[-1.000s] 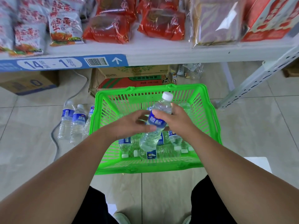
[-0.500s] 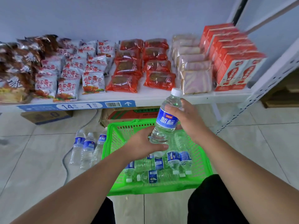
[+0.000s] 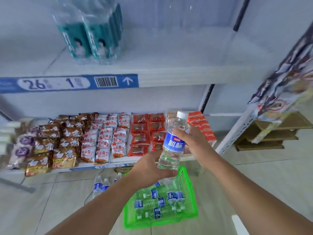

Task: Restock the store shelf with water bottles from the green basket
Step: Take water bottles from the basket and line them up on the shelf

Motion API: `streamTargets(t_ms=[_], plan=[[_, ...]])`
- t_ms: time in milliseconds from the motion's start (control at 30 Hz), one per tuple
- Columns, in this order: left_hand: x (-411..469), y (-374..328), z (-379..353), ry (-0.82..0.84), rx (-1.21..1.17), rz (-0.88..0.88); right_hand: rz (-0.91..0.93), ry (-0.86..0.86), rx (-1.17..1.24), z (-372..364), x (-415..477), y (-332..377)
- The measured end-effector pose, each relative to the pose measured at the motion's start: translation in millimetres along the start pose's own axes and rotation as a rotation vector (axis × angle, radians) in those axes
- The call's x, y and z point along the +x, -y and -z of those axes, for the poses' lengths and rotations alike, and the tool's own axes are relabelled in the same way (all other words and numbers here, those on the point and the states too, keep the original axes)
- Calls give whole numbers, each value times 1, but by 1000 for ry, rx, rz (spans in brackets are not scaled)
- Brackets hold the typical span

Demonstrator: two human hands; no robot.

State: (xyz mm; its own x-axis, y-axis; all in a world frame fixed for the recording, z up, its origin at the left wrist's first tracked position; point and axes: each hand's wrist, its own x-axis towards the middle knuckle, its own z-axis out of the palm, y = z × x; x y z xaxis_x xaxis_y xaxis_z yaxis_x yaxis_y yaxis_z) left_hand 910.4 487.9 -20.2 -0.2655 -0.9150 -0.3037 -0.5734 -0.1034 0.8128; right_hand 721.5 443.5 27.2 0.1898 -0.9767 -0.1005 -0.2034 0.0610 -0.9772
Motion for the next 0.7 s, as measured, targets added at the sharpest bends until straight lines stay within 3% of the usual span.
streamTargets(t_ms=[267, 467, 700], plan=[[-90, -130, 76, -23, -49, -66, -36, -66, -57, 8, -52, 175], [-102, -191, 116, -93, -24, -198, -2, -219, -163, 23, -61, 247], [-51, -252, 129, -200, 85, -232, -6, -190, -83, 69, -37, 298]])
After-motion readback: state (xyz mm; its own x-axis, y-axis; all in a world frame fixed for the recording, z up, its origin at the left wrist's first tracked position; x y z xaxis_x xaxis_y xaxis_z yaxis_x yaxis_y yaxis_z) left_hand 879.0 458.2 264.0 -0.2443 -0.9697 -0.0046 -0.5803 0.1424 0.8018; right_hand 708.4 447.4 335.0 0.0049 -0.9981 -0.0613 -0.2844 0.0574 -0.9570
